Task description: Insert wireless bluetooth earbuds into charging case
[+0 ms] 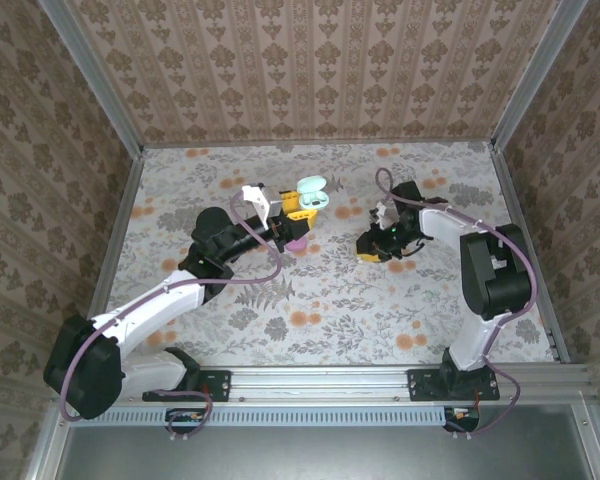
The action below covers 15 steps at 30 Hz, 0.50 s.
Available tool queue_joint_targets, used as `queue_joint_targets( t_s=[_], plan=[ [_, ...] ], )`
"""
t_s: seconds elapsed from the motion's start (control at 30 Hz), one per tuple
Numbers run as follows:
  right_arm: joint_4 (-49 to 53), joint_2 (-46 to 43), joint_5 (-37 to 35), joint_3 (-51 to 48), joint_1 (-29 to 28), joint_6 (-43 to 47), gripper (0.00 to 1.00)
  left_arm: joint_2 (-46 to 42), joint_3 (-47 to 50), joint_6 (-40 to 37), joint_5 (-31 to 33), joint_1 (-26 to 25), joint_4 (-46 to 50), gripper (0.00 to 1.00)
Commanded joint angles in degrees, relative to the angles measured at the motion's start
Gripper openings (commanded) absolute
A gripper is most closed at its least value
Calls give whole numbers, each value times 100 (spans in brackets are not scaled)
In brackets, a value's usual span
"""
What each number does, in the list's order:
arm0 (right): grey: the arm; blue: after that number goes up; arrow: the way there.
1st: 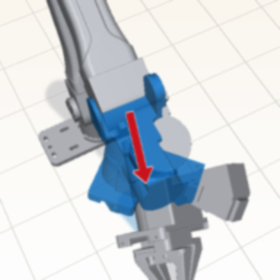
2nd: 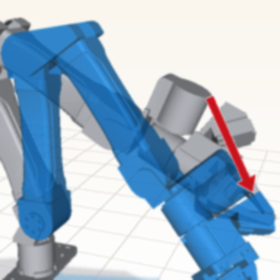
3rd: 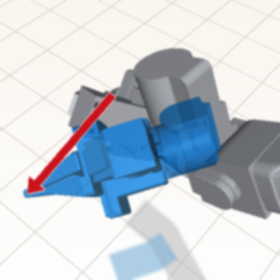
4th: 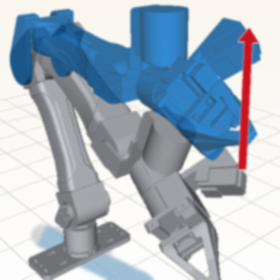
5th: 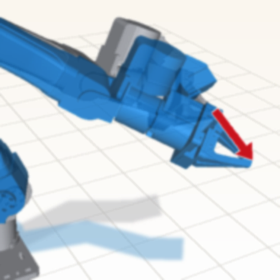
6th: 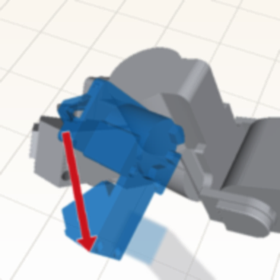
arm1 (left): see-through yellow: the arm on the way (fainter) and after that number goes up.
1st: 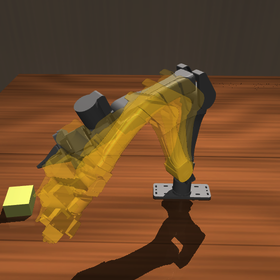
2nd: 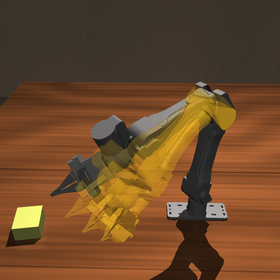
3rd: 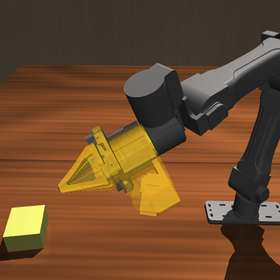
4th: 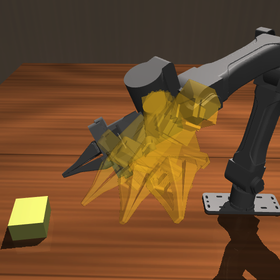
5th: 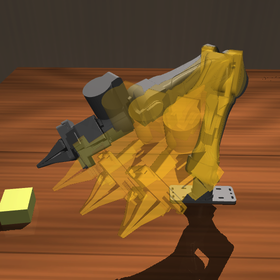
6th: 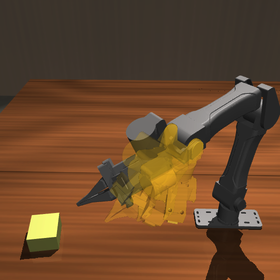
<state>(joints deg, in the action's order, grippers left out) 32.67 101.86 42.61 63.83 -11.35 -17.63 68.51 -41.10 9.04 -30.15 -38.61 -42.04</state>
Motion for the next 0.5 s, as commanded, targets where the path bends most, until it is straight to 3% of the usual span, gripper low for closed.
queue_joint_targets(
  t_s=[0.0,0.47],
  plan=[
    [-522,-309,712,-185,-128,208,27,-127,-28,53,1,-50,-85,36],
    [-2370,-873,1915,-840,-220,-612,28,-154,-33,41,31,-46,-58,36]
  ],
)
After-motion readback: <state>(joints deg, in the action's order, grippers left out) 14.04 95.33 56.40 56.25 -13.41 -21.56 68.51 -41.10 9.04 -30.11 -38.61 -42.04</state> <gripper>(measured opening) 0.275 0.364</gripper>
